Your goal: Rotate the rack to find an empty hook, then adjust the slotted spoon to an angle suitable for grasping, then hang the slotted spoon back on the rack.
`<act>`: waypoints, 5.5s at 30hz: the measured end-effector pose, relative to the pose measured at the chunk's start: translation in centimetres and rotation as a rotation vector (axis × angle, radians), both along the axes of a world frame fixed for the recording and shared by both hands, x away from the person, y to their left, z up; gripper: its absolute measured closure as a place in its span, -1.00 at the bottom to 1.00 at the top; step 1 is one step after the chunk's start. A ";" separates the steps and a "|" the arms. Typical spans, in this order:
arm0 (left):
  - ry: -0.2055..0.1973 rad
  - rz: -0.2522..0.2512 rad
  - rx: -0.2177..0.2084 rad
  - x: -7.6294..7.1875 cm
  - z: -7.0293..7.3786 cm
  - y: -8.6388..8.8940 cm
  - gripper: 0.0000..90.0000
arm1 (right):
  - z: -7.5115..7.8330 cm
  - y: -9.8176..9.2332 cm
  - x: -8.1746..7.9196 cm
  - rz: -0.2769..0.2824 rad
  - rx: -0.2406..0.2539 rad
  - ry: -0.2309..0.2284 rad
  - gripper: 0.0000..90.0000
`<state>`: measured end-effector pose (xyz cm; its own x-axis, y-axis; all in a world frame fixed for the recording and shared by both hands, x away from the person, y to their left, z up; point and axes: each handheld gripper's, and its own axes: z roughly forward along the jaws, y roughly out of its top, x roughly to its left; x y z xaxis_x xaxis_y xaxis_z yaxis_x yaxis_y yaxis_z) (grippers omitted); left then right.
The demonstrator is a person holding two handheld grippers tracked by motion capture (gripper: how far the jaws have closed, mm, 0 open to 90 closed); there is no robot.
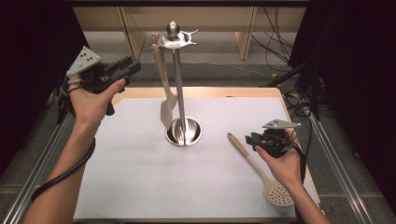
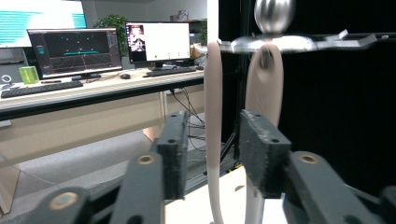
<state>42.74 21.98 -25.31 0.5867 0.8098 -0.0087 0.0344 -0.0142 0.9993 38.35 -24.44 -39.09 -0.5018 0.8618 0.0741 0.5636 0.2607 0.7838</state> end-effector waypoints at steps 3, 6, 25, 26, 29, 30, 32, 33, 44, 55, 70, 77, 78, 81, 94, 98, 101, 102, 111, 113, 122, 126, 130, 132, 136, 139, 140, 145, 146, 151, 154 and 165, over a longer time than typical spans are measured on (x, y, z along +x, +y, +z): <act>0.024 0.000 -0.011 -0.7 -1.2 0.1 0.17 | -0.1 0.0 0.0 0.000 -0.004 0.014 0.55; 0.012 -0.009 -0.005 -0.7 -2.2 0.3 0.09 | -0.1 0.0 0.1 -0.006 -0.017 0.030 0.55; 0.045 -0.003 -0.001 -1.4 -3.5 0.4 -0.05 | 0.0 -0.3 0.4 -0.003 -0.033 0.071 0.56; 0.044 -0.005 0.002 -1.4 -3.5 0.4 -0.05 | 0.1 -0.4 0.4 -0.003 -0.045 0.075 0.56; 0.054 -0.008 0.007 -1.5 -3.7 0.5 -0.05 | -0.1 -0.6 0.6 0.004 -0.046 0.125 0.56; 0.057 -0.007 0.007 -1.5 -3.8 0.5 -0.05 | -0.2 -0.6 0.7 0.006 -0.064 0.129 0.55; 0.058 -0.002 0.011 -1.5 -3.8 0.6 -0.06 | -0.3 -0.7 0.9 0.004 -0.087 0.158 0.55; 0.058 -0.003 0.007 -1.6 -3.8 0.6 -0.06 | -0.5 -0.7 1.1 0.012 -0.096 0.160 0.55; 0.080 0.001 0.005 -2.0 -4.0 1.1 -0.07 | -2.0 0.4 2.1 0.084 -0.231 0.368 0.62; 0.092 -0.033 0.009 -1.2 -4.5 0.7 -0.08 | -3.2 0.5 2.4 0.061 -0.363 0.560 0.63; 0.102 -0.043 0.014 -1.2 -4.6 0.5 -0.09 | -4.5 0.9 3.1 0.112 -0.429 0.660 0.60; 0.102 -0.048 0.019 -1.2 -4.6 0.4 -0.10 | -5.2 0.4 3.2 0.095 -0.440 0.671 0.60; 0.103 -0.047 0.020 -1.2 -4.6 0.4 -0.10 | -5.2 0.4 3.2 0.097 -0.442 0.671 0.61; 0.103 -0.050 0.023 -1.2 -4.7 0.3 -0.10 | -5.2 0.6 3.3 0.102 -0.451 0.682 0.62; 0.109 -0.065 0.030 -1.1 -4.8 0.2 -0.09 | -6.1 1.3 3.2 0.100 -0.501 0.681 0.69; 0.112 -0.064 0.031 -1.0 -4.8 0.2 -0.09 | -6.1 1.3 3.2 0.104 -0.504 0.681 0.73; 0.115 -0.066 0.033 -1.1 -4.8 0.1 -0.09 | -6.1 1.4 3.2 0.097 -0.503 0.677 0.74; 0.114 -0.068 0.035 -1.1 -4.8 0.1 -0.09 | -6.1 1.4 3.2 0.095 -0.500 0.678 0.75; 0.122 -0.072 0.030 -1.2 -4.8 0.0 -0.09 | -5.9 1.1 2.8 0.062 -0.472 0.650 0.76; 0.119 -0.073 0.032 -1.2 -4.8 0.0 -0.09 | -5.6 0.9 2.7 0.059 -0.455 0.637 0.76; 0.116 -0.073 0.033 -1.2 -4.8 0.0 -0.09 | -4.2 0.4 2.3 0.043 -0.348 0.541 0.76; 0.118 -0.074 0.031 -1.2 -4.8 -0.1 -0.09 | -3.6 0.4 2.1 0.011 -0.255 0.473 0.76; 0.121 -0.076 0.030 -1.3 -4.9 -0.2 -0.09 | -3.3 0.2 2.0 0.013 -0.240 0.363 0.76; 0.120 -0.077 0.030 -1.3 -4.9 -0.3 -0.09 | -2.9 0.3 1.9 -0.006 -0.210 0.345 0.76; 0.113 -0.082 0.036 -1.6 -4.8 -0.6 -0.08 | -2.1 0.4 1.5 -0.004 -0.157 0.292 0.76; 0.104 -0.087 0.040 -1.9 -4.6 -1.0 -0.07 | -1.7 0.5 1.3 -0.005 -0.140 0.257 0.76; 0.106 -0.086 0.037 -2.0 -4.5 -1.1 -0.06 | -1.4 0.5 1.1 0.023 -0.107 0.255 0.76; 0.102 -0.107 0.030 -2.7 -4.0 -1.9 -0.02 | -0.8 1.0 0.5 0.016 -0.075 0.141 0.76; 0.102 -0.111 0.031 -2.8 -4.0 -2.1 -0.02 | -0.6 1.2 0.2 0.004 -0.061 0.143 0.76; 0.108 -0.137 0.038 -3.1 -4.3 -3.4 -0.02 | 0.0 1.7 -0.2 0.023 -0.042 0.051 0.76; 0.115 -0.159 0.030 -3.1 -4.4 -4.1 -0.01 | 0.5 2.3 -0.8 0.001 -0.009 0.053 0.76; 0.138 -0.233 0.019 -3.4 -5.0 -7.5 -0.01 | 1.7 3.9 -1.5 0.054 0.006 -0.058 0.76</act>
